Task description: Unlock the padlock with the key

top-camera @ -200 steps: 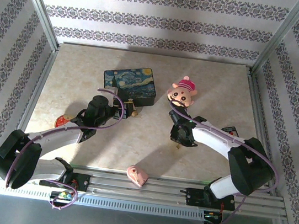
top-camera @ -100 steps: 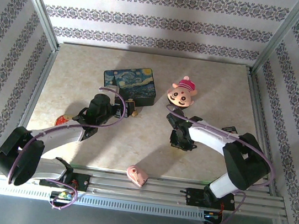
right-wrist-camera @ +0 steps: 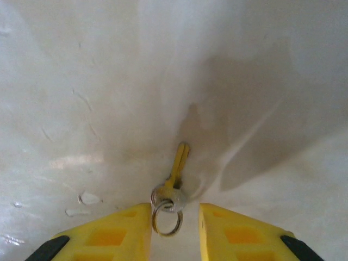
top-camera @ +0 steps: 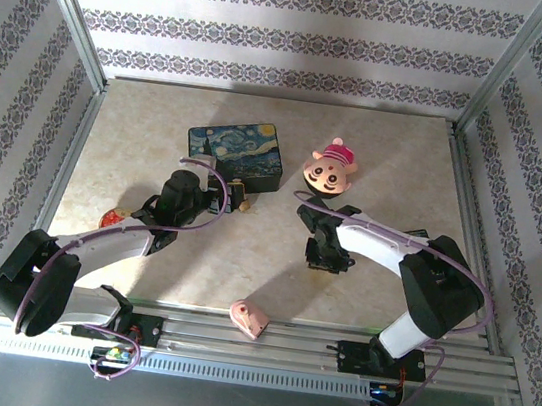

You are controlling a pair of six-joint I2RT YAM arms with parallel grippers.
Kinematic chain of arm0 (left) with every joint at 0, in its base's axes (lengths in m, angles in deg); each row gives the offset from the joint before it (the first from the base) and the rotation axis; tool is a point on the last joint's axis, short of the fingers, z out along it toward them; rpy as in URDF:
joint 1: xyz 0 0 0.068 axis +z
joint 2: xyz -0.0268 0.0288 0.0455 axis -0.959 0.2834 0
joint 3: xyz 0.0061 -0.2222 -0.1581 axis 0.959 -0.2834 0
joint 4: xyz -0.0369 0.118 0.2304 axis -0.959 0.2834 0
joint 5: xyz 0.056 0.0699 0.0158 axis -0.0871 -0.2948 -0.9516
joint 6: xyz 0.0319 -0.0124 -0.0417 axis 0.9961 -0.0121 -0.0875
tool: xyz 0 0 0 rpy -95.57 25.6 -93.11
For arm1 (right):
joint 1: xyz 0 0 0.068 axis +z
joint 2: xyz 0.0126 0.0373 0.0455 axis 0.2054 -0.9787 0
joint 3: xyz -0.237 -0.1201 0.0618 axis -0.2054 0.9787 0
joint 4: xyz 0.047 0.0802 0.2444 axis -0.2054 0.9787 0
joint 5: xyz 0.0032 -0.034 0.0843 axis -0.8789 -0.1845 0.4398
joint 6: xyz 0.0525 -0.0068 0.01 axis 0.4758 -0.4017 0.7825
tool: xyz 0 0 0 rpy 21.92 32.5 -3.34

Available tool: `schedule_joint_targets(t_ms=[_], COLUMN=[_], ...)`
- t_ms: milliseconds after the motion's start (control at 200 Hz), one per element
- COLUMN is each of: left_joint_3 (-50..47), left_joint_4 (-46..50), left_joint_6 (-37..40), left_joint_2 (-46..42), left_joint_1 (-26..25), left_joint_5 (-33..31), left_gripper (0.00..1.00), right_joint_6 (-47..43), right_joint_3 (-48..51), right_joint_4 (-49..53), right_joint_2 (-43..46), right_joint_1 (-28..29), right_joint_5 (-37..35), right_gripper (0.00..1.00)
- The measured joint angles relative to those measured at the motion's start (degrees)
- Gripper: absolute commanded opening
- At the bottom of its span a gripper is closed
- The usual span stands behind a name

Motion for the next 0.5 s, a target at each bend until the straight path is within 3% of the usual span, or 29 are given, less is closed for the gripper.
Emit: schedule_joint_targets(t_ms=[500], left_joint_3=[0.00], left_joint_4=[0.00], left_joint_6=[0.00], left_joint_2=[-0.02], left_joint_1=[0.00], left_joint_5=[-0.17], left_gripper=[0.99], right_joint_6=[-2.91], right_joint_3=[-4.26], right_joint_4=[3.08], right_joint_2=[-4.79], right_joint_1=[1.60], right_joint_5=[-1.09], right_gripper=[0.22])
